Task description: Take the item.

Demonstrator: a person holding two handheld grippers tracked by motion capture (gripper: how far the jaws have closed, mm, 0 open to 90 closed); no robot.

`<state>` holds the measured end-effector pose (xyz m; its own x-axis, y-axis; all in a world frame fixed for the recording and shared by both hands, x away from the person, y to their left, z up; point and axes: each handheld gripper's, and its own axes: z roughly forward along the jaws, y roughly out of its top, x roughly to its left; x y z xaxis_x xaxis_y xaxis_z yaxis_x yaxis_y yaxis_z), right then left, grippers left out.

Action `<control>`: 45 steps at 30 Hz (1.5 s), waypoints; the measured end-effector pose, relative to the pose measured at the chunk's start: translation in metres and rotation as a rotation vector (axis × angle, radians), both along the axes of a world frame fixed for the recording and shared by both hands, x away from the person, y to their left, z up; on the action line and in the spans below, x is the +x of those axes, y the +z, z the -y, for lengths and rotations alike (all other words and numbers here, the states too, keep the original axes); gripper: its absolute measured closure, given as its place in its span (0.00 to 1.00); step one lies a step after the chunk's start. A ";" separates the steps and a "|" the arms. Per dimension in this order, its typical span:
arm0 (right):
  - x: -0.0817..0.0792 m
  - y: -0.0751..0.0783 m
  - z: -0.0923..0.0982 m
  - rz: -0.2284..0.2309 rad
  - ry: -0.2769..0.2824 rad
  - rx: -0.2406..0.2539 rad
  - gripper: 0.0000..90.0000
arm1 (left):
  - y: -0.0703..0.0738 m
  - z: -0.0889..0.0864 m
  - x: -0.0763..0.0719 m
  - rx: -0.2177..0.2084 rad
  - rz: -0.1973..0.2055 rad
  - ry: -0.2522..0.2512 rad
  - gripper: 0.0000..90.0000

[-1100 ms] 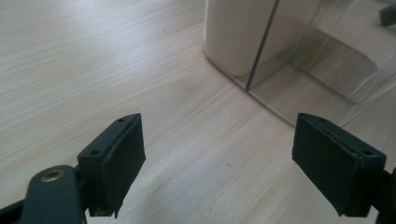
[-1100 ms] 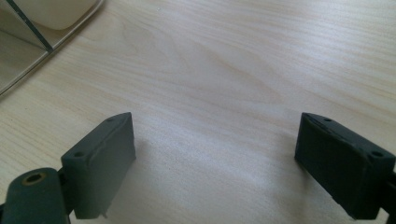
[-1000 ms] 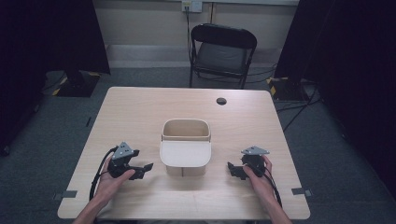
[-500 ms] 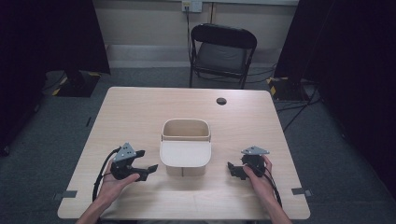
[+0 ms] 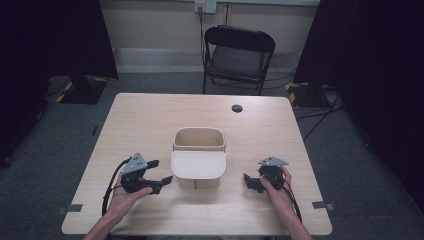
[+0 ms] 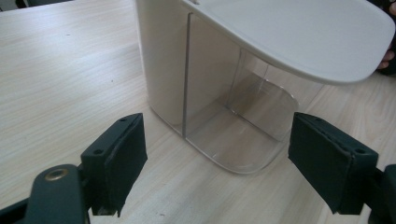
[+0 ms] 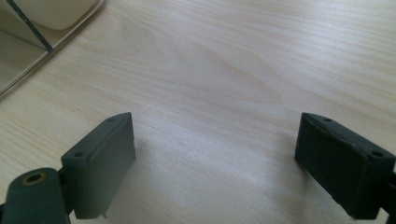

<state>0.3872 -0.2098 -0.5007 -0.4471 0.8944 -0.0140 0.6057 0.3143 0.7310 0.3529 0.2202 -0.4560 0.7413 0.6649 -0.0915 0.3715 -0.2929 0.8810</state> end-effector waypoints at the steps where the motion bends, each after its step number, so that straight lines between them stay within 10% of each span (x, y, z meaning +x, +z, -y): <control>1: 0.000 0.000 0.000 0.000 0.000 0.000 0.13 | 0.000 0.001 0.000 -0.002 -0.001 -0.001 0.21; 45: 0.000 0.000 0.000 0.000 0.000 0.000 0.13 | 0.006 0.012 0.001 -0.068 0.020 -0.031 0.21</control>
<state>0.3872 -0.2099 -0.5007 -0.4470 0.8944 -0.0138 0.6060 0.3141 0.7309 0.3542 0.2078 -0.4498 0.7637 0.6342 -0.1207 0.3451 -0.2430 0.9066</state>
